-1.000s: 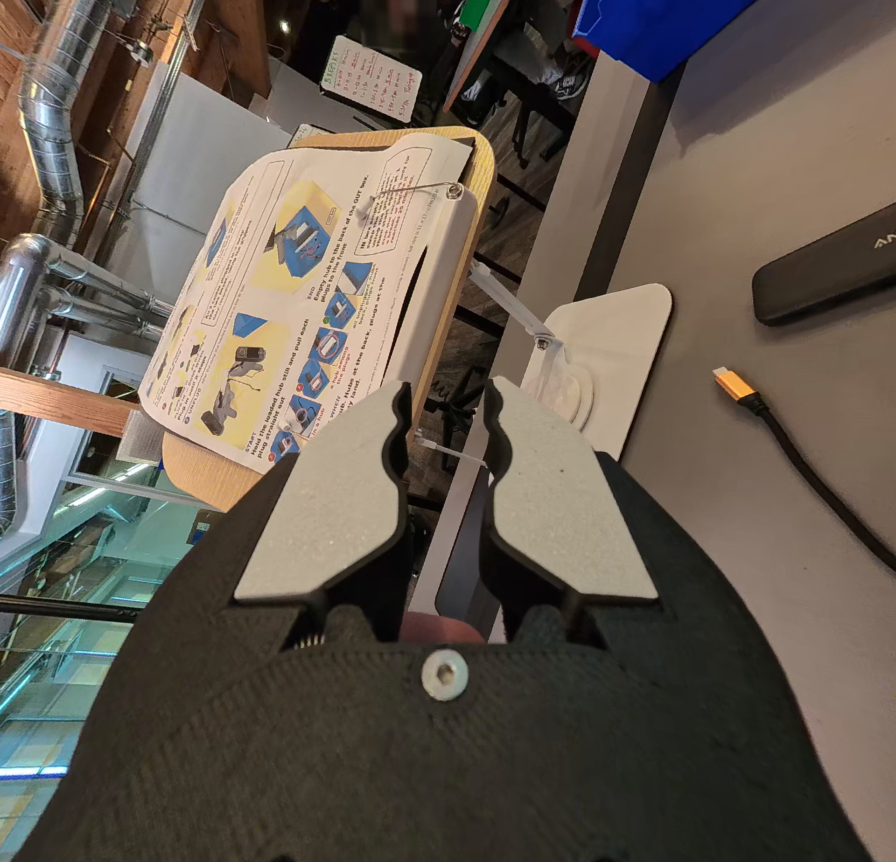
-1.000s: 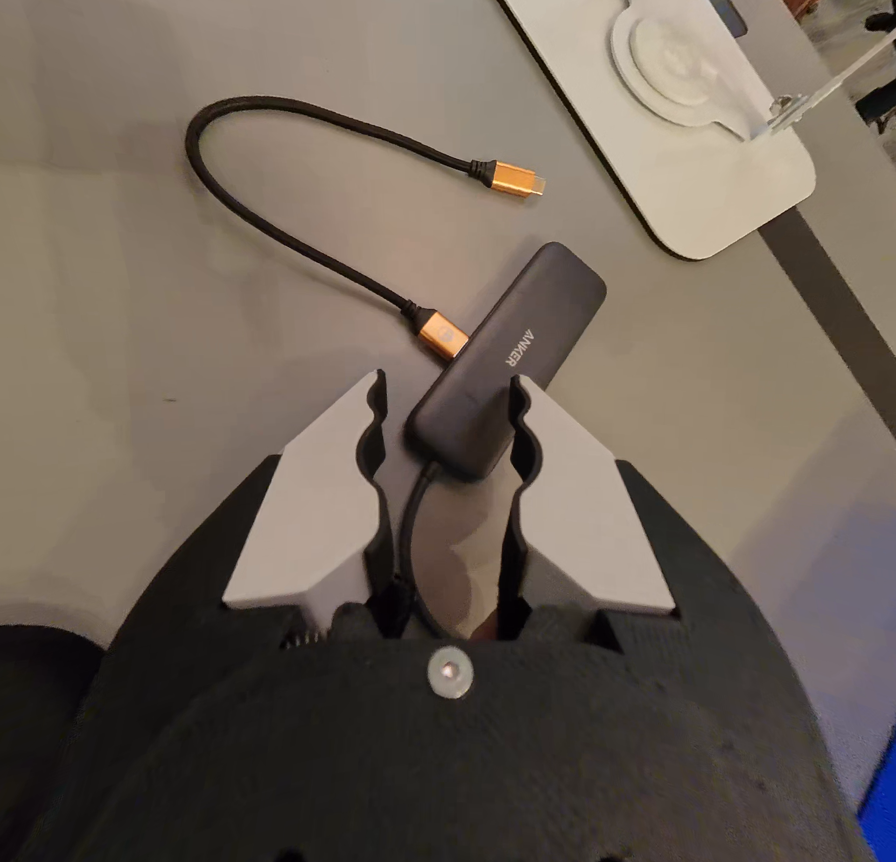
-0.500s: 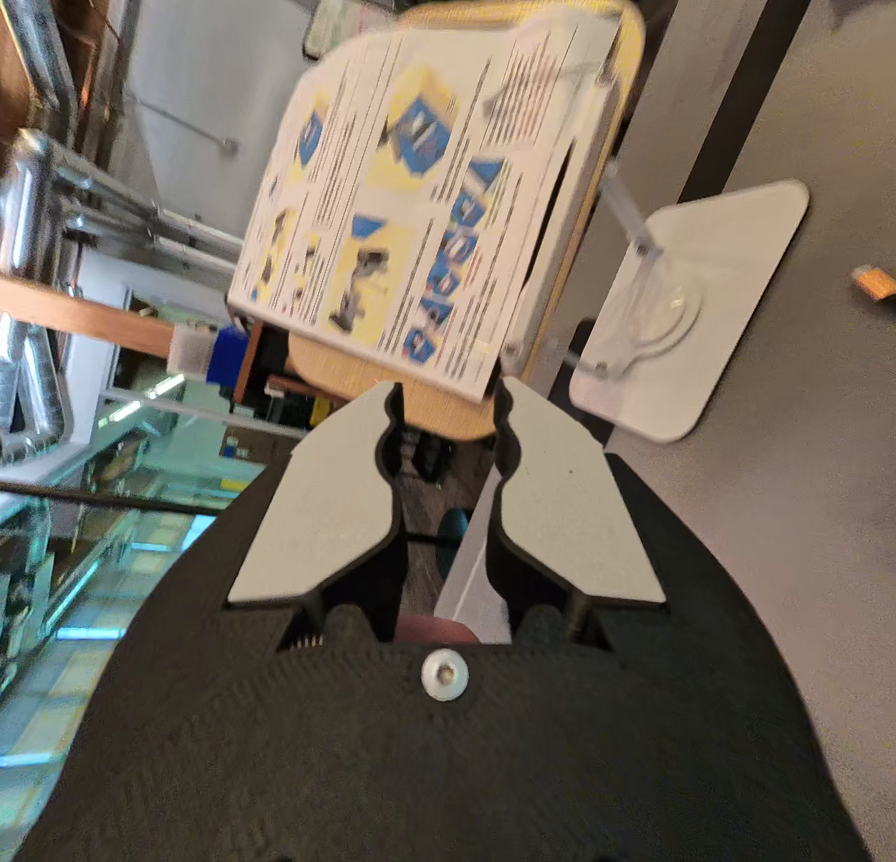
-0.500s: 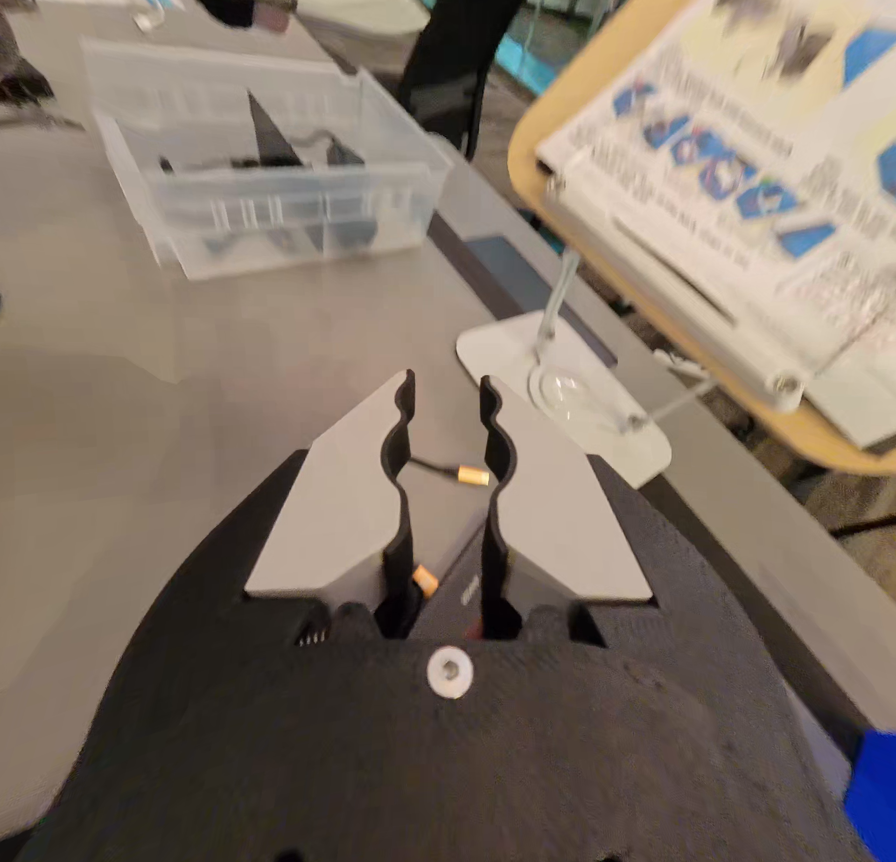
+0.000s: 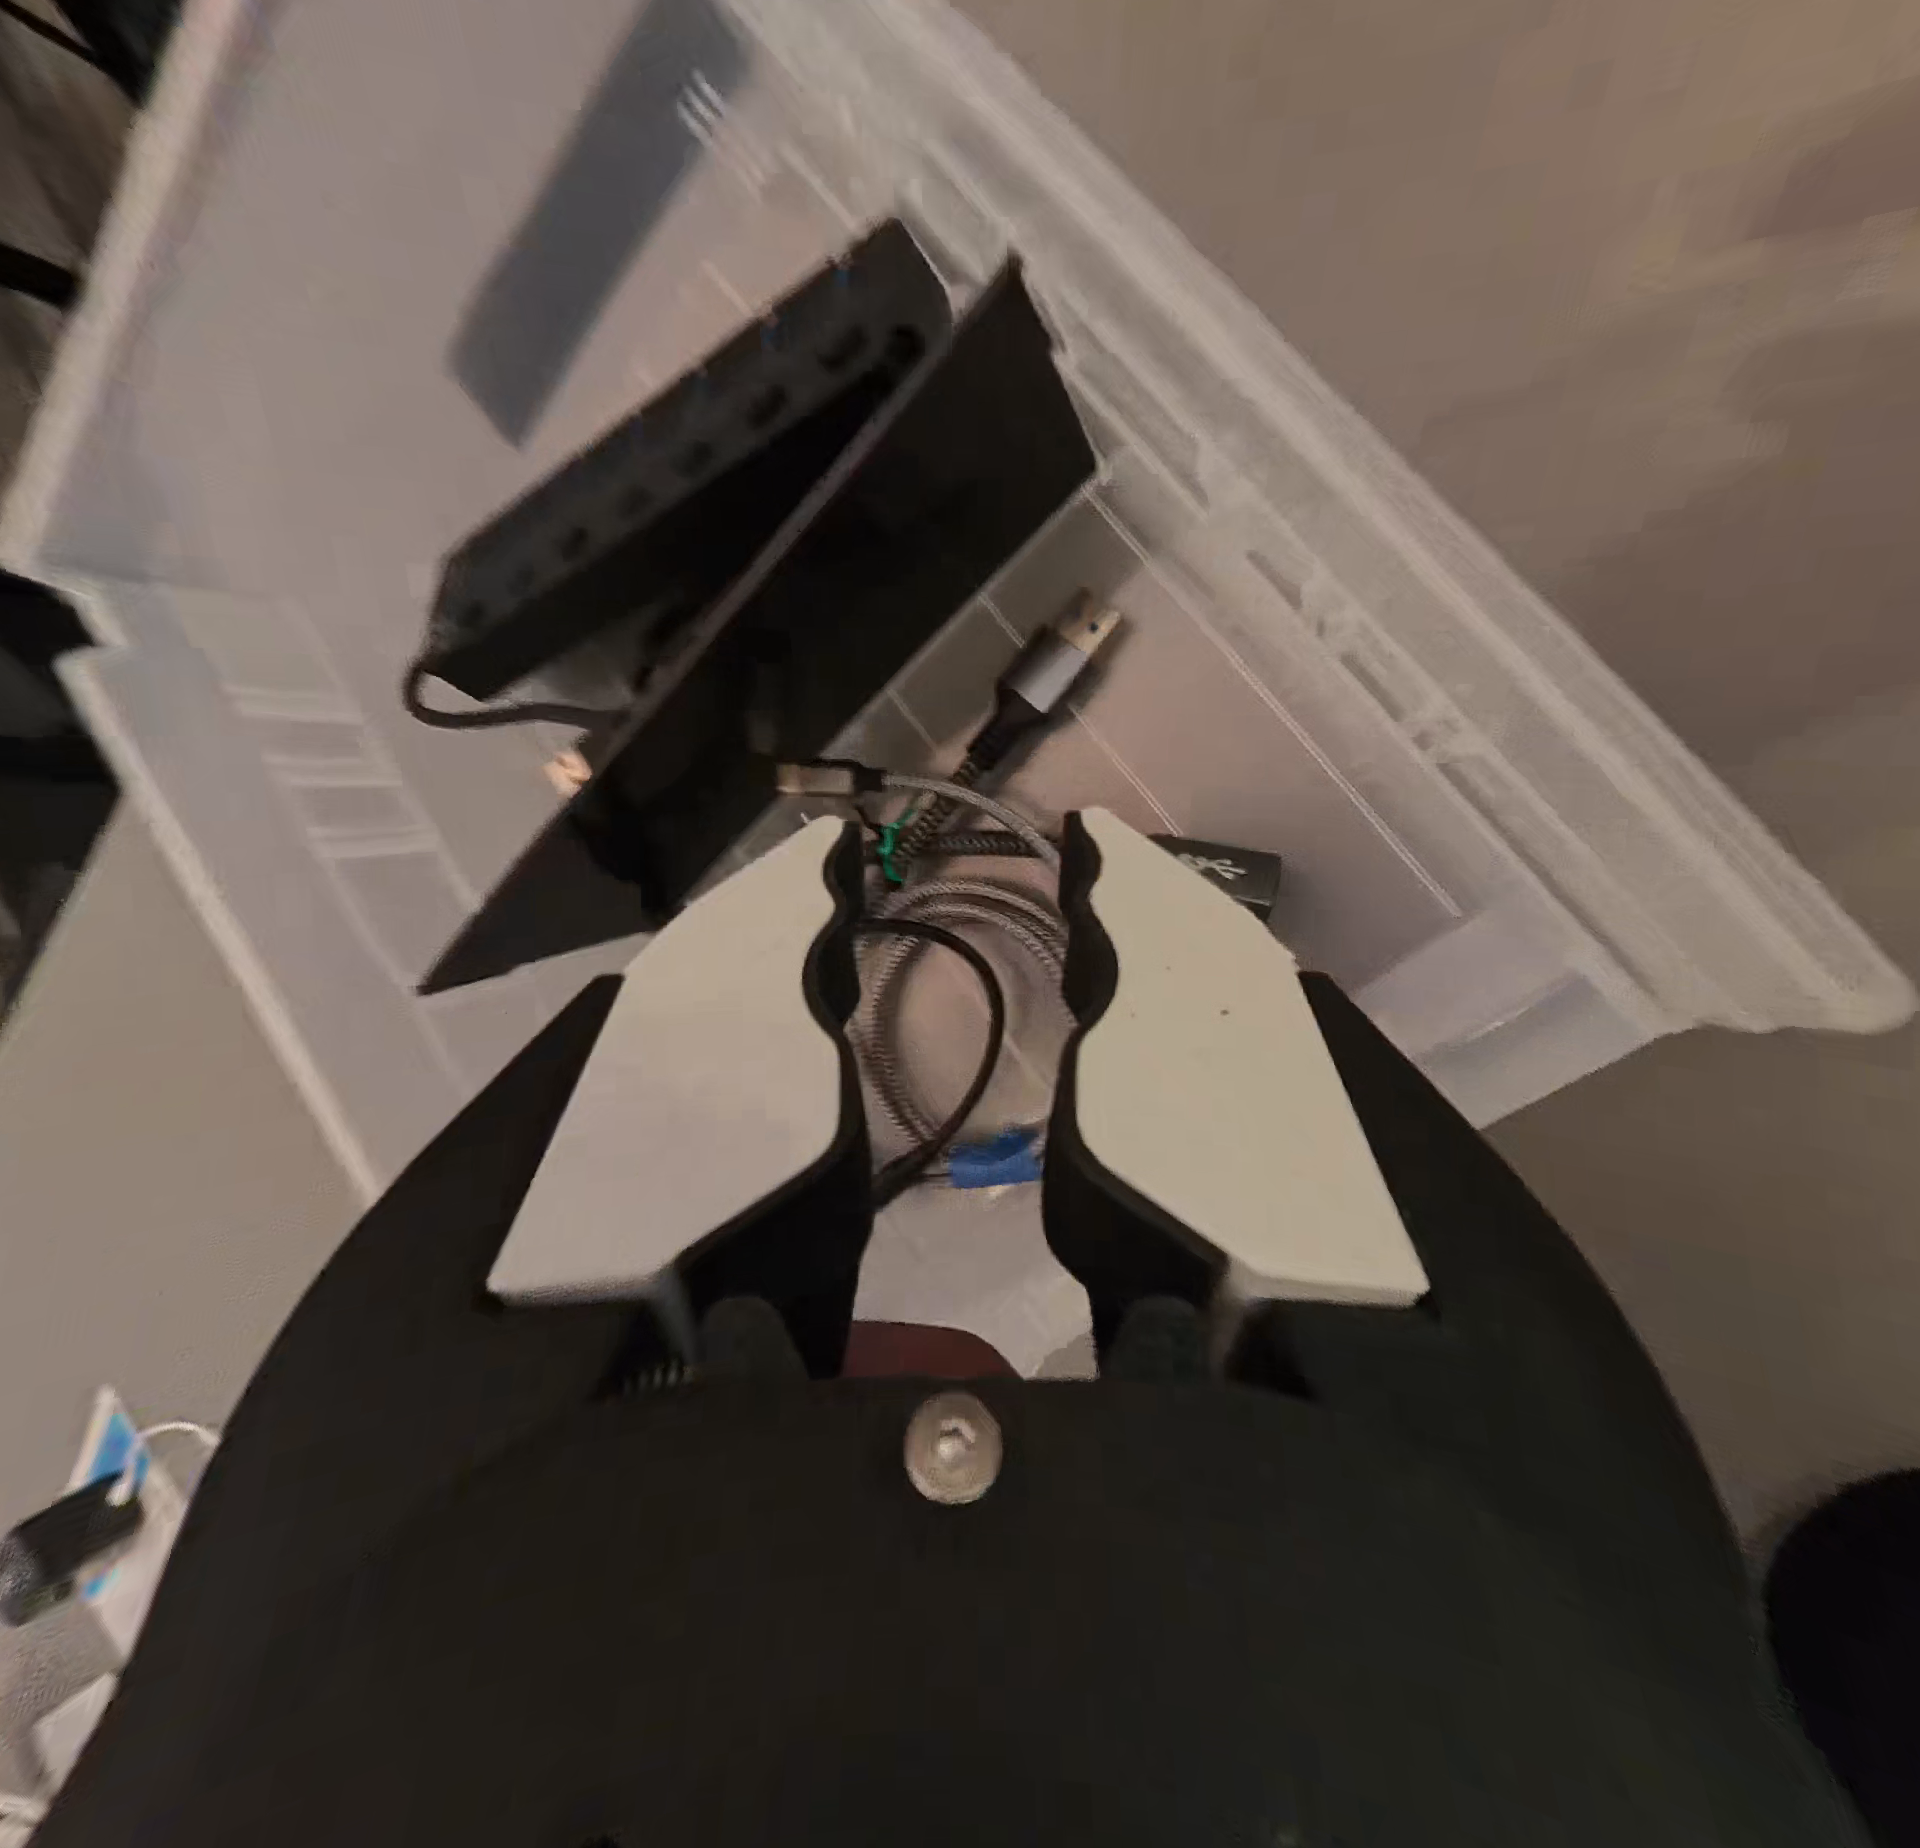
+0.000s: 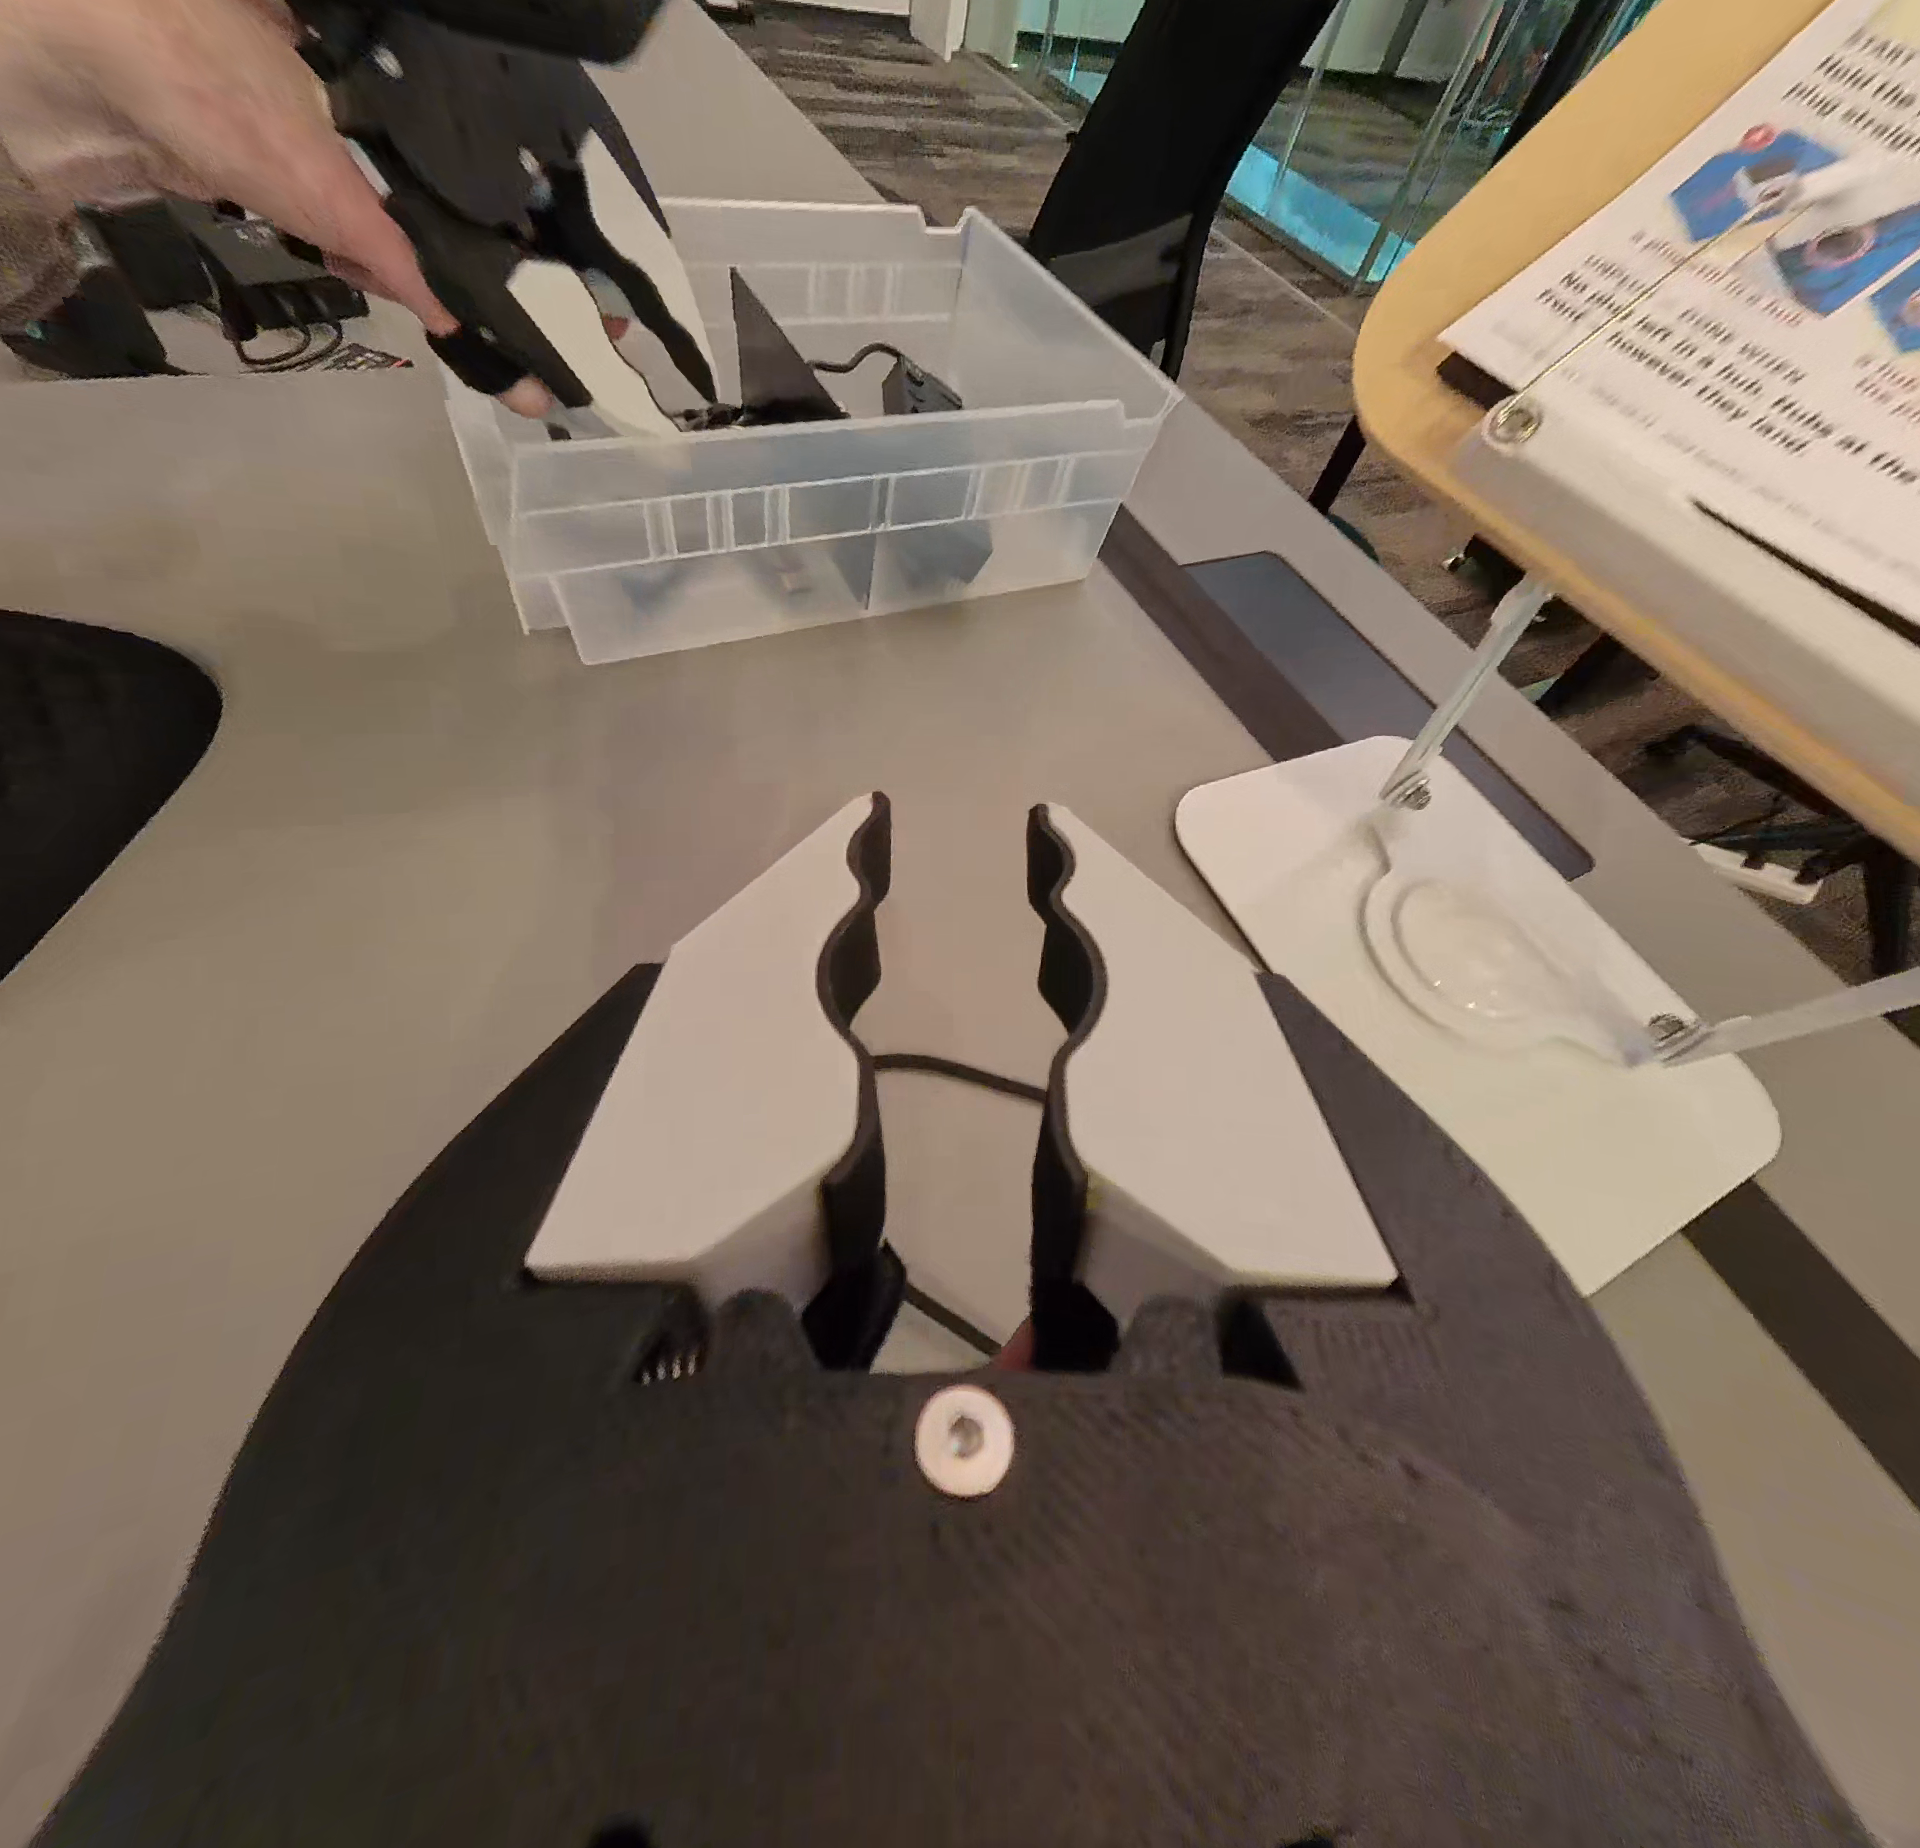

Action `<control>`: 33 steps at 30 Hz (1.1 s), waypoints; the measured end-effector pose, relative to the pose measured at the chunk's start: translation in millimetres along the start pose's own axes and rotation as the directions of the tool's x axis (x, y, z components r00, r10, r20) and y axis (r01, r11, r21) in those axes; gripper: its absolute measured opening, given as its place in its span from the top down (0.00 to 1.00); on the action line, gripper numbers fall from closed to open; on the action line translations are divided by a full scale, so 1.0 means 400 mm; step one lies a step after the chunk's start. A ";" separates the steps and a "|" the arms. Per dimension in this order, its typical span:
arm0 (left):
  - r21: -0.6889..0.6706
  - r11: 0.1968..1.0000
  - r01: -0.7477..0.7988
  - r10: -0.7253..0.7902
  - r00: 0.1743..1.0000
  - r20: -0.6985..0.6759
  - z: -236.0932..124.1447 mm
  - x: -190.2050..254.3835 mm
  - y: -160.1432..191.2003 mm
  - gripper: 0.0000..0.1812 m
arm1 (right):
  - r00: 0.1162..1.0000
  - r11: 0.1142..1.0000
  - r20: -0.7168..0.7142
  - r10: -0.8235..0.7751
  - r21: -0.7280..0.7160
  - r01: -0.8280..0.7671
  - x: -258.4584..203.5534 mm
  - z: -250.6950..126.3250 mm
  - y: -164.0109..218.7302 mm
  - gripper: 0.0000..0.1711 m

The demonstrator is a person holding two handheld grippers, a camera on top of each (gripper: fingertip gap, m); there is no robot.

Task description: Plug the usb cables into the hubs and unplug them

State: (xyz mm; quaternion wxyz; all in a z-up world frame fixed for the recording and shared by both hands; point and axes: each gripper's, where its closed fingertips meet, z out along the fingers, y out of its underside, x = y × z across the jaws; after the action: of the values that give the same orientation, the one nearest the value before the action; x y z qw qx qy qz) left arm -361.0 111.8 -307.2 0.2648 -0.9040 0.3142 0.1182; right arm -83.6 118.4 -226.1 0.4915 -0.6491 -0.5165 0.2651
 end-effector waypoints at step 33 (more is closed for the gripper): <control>0.192 0.953 0.233 -0.224 0.972 -0.070 -0.128 -0.103 -0.048 0.99 | 0.999 1.000 0.019 0.026 0.015 -0.026 0.005 -0.042 0.034 0.86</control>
State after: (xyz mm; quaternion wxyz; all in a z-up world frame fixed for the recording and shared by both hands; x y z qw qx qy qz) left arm -378.4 117.0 -241.4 0.3580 -0.9059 0.2239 0.0333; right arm -63.1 114.5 -232.1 0.4882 -0.6493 -0.5106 0.2815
